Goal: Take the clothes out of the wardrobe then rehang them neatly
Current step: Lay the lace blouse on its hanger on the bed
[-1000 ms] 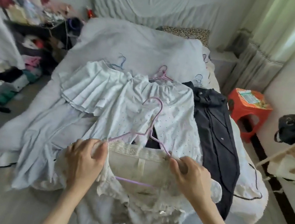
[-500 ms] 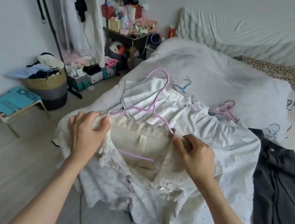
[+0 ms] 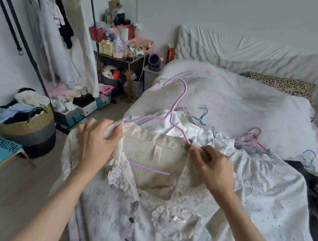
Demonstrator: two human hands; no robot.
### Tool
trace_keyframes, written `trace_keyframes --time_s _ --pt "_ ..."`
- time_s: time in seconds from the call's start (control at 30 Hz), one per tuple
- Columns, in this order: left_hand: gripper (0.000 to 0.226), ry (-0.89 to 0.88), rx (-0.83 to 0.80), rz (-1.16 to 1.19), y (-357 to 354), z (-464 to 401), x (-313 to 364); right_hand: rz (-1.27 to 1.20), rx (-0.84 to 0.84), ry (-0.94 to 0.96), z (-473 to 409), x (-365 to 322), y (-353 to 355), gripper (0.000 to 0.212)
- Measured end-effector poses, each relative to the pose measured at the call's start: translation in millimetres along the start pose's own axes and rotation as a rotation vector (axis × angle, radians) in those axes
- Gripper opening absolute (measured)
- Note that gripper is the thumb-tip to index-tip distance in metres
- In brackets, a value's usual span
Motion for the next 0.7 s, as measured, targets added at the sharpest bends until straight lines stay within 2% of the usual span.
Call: trace_keyframes --time_s 0.2,0.33,0.43,0.5,0.53,0.7 --pt "0.036 -0.162 -0.013 0.109 -55.4 -94.2 -0.7 0.063 0.153 -0.088 -67.0 -5.6 -21.5 0.039" --pt "0.04 -0.252 -0.138 0.132 -116.4 -125.7 4.5 0.155 0.233 -0.153 -93.3 17.9 -36.5 0.034" --pt "0.045 -0.294 -0.376 0.104 -167.2 -131.2 10.7 0.178 0.177 -0.215 -104.6 63.4 -60.1 0.03" --pt "0.034 -0.268 -0.573 0.045 -204.8 -138.2 16.5 0.157 0.132 -0.277 -121.1 97.4 -75.0 0.029" --pt "0.031 -0.254 -0.619 0.046 -220.4 -145.9 22.3 0.15 0.117 -0.306 -133.2 112.8 -80.8 0.028" --pt "0.025 -0.298 -0.586 0.067 -314.2 -206.6 52.2 0.156 0.156 -0.377 -209.3 164.1 -95.2 0.028"
Point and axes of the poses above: each hand's wrist, its own z-axis away from the middle knuckle, its own y-axis out of the back of the hand, x = y × z, the point moved 2 cm from there along -z, towards the middle knuckle, and after that the axes turned 10 degrees about -z, right-handed, at the moved point
